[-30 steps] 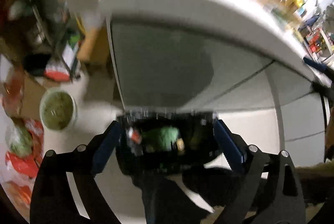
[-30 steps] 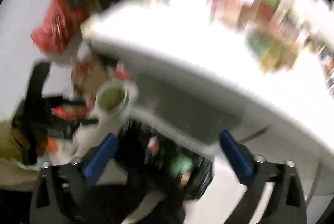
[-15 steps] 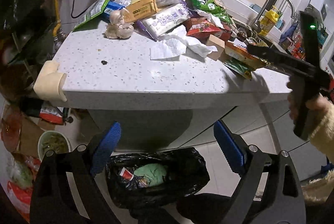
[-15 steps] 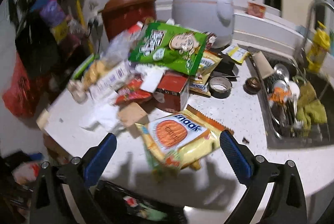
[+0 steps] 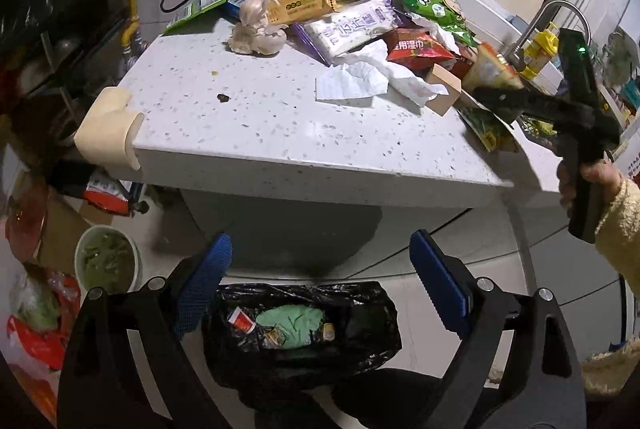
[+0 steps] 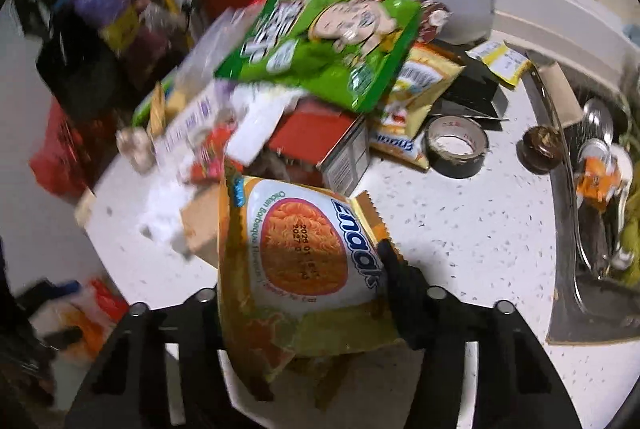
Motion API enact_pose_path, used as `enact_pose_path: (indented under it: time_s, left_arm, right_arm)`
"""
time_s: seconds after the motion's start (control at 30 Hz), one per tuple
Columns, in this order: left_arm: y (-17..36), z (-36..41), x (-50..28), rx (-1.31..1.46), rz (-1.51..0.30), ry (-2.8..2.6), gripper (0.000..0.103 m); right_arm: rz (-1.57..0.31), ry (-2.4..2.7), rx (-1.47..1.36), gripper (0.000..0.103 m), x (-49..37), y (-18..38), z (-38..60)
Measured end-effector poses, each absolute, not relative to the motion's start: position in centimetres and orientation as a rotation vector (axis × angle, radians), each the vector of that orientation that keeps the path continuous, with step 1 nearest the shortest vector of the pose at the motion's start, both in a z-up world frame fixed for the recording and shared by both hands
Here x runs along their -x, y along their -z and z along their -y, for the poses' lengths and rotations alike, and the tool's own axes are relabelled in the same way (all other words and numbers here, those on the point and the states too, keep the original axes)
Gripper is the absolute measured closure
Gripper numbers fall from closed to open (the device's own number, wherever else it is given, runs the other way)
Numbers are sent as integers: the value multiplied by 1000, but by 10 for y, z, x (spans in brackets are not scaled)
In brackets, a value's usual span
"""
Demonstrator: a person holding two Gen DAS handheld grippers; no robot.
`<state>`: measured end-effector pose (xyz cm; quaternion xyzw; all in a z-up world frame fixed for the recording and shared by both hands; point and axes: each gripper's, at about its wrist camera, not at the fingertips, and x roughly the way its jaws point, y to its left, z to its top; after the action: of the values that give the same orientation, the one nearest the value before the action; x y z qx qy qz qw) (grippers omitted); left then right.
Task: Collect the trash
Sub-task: 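Grasp the orange snack bag with the right tool while the left tool grasps a green-bean snack packet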
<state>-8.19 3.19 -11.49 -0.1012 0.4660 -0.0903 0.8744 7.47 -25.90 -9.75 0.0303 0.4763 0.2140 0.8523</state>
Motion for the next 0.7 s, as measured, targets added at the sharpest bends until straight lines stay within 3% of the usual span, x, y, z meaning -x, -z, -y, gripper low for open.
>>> enact_pose_path:
  time_s: [0.07,0.13,0.23,0.7]
  left_arm:
    - [115,-30,79,216,-975,189,15]
    - [114,-27,74,223,-976,193,15]
    - [111,-20,67,222,-968,215,15]
    - [71,137,-6,74,-854,518,15]
  right_arm:
    - [-999,-447,-154,56,-75,93,271]
    - [-992,-430,-219,70,-81,90,277]
    - [-960,-416,-324,78,-78,79,296]
    - [-795,-366,-402,81,-13,13,357]
